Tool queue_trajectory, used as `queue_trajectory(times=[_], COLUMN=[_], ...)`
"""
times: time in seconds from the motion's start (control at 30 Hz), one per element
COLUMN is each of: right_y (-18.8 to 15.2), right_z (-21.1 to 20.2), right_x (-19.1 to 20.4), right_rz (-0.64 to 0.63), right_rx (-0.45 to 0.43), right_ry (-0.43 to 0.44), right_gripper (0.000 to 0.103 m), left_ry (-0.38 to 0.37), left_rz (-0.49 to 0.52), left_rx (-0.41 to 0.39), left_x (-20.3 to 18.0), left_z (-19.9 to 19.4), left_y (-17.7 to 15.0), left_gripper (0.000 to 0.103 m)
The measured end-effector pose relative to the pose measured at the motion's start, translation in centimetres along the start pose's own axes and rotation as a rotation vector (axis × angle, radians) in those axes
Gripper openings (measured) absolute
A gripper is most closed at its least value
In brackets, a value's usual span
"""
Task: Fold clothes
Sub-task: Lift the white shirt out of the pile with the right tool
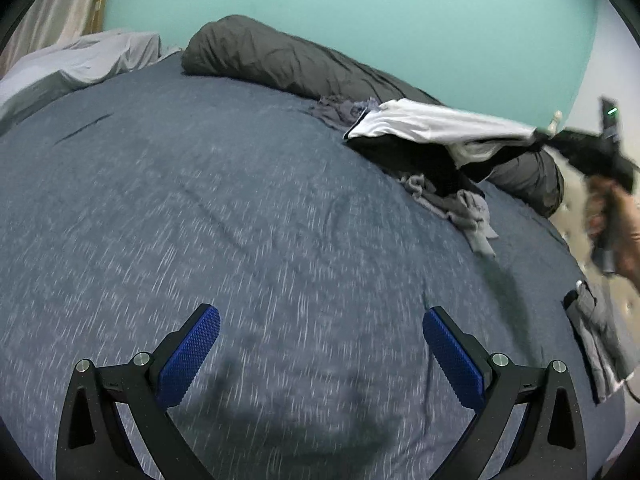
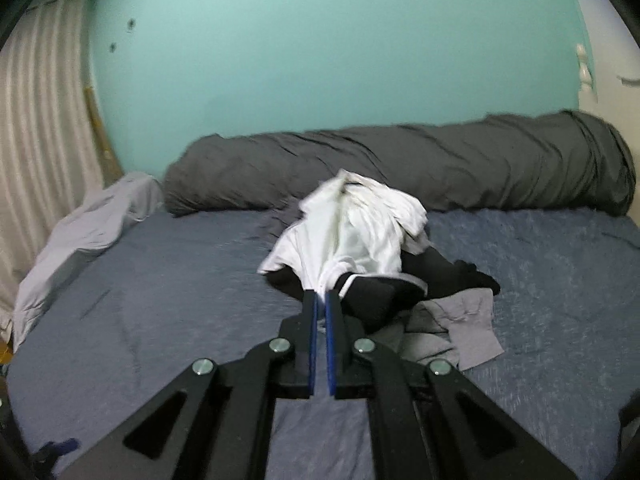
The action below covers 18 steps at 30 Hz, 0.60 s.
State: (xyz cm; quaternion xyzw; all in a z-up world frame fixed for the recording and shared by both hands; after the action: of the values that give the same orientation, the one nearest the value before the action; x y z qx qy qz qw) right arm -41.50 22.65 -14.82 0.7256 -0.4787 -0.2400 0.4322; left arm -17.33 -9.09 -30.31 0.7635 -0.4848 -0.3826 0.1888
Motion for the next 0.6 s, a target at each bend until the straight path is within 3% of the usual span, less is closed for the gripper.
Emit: queue_trajectory(times=[0.3,0.6], right_y=[3.4,4.4], right_z=[-14.8,-24.7], right_x=[7.4,12.1], right_rz=[-0.121,-0.178], right_rx=[-0.087,-0.141], right_ry=[0.068,0.124], right_gripper=[0.003,0.003], left_ry=[-0.050,-0.056], left_rz=[-0.015,0.019], left_rx=[-0.038,-0.049], left_x=[-0.7,-1.5], left_z=[-5.9,-8.9], left_y=[-1.5,-4.4], left_gripper=[0.103,0.103])
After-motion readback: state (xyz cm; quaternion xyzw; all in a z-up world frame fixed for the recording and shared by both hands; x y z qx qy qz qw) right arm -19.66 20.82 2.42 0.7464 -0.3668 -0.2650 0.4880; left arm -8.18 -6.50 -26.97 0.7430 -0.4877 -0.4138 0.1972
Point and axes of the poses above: each gripper's, at about its wrist camera, not at the fingertips, and z roughly the way its jaws point, x to its left, y to its top, the point moved 2 cm from there along z, roughly the way its jaws point, and after that the axes turned 7 degrees about -z, right-handed, at the moved point
